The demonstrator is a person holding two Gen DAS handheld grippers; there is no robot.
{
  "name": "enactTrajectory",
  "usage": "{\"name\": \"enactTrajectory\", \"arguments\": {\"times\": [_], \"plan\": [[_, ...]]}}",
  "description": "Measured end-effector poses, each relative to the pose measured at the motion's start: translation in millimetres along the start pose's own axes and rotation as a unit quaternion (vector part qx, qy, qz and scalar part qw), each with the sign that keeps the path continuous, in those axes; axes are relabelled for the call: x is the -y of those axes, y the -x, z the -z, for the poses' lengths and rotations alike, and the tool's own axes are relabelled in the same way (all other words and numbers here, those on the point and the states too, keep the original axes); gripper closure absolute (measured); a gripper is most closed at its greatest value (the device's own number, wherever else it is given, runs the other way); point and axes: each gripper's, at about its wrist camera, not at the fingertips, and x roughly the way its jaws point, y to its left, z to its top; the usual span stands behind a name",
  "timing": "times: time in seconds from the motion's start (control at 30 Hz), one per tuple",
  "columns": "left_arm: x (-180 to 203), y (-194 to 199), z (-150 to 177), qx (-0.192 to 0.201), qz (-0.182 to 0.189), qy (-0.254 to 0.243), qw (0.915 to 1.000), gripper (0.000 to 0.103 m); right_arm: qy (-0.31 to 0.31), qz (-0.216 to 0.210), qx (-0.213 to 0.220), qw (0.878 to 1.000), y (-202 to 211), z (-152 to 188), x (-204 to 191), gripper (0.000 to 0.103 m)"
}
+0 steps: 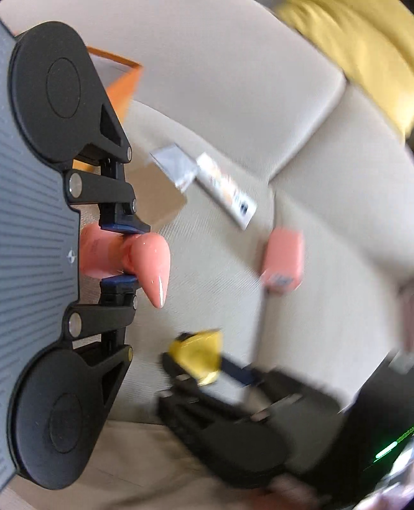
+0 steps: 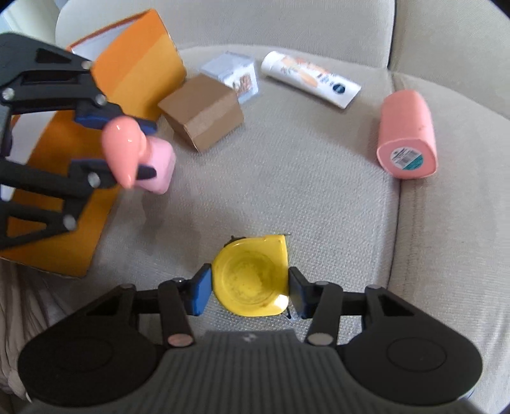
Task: Organize rigid objects
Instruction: 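Carry the tape measure and pink bottle over the shoebox with both tools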
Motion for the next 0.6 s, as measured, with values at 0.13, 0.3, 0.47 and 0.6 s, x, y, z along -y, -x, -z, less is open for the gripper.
{"name": "enactTrajectory", "arguments": {"times": [0.13, 0.3, 0.47, 0.6], "plan": [[-15, 28, 0, 0.051, -0.005, 0.092, 0.9945, 0.075, 0.004, 0.002, 0.027, 1.000, 31, 1, -11, 0.052], [-42, 76, 8, 0.097, 0.009, 0.191, 0.9767, 0.075, 0.014, -0.004, 0.070, 0.997, 64, -6, -33, 0.052], [-86, 118, 28, 0.117, 0.013, 0.269, 0.9560, 0.075, 0.053, -0.028, 0.114, 0.992, 95, -33, -61, 0.052], [-117, 141, 55, 0.114, -0.013, 0.297, 0.9481, 0.075, 0.095, -0.062, 0.140, 0.984, 117, -55, -96, 0.051]]}}
